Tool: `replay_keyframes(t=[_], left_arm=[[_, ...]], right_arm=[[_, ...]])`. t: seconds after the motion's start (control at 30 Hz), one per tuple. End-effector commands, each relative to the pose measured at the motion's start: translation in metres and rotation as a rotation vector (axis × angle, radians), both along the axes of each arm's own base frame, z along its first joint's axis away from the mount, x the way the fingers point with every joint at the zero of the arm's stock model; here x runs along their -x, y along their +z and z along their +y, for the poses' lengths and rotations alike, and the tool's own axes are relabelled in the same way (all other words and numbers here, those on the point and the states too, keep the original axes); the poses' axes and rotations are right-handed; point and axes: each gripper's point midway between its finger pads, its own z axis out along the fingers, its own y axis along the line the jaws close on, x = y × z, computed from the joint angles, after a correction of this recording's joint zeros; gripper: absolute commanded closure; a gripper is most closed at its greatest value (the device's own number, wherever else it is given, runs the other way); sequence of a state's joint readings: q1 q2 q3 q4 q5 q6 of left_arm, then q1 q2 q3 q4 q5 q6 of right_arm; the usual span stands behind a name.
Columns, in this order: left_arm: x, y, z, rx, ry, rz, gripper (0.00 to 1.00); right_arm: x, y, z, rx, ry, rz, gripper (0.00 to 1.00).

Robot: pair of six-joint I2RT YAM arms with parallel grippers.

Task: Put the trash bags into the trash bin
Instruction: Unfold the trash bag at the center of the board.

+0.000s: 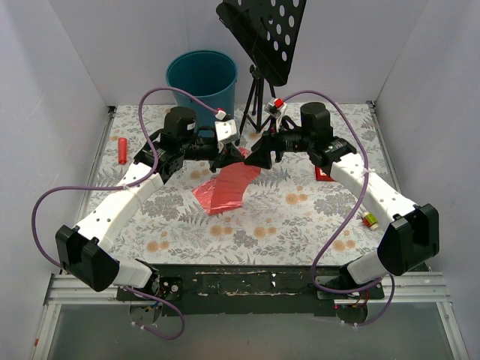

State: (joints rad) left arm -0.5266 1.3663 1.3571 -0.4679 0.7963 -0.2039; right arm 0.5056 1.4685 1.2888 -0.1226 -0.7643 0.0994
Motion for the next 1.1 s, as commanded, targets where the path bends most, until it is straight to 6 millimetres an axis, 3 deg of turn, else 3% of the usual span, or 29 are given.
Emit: replay_keyframes(t=[0.0,0.4,0.57,1.07], left_arm=[[0.007,0.006,0.003,-0.011,-0.021,-0.049,1.0],[0.009,0.014,0.001,0.004,-0.03,-0.051,1.0],[0.012,0.005,0.005,-0.033,-0.049,-0.081,1.0],[0.003,0.026,-0.002,0.036,0.002,-0.043,1.0]], right_arm=[[0.019,0.049,0.004,-0.108,0.093,-0.097,0.21],[-0.005,0.033,0.004,-0.054,0.009,-0.101,0.27],[-0.007,0.038,-0.002,-0.069,0.011,-0.107,0.37],[-0.012,0.031,0.005,-0.038,0.008,-0.126,0.34]])
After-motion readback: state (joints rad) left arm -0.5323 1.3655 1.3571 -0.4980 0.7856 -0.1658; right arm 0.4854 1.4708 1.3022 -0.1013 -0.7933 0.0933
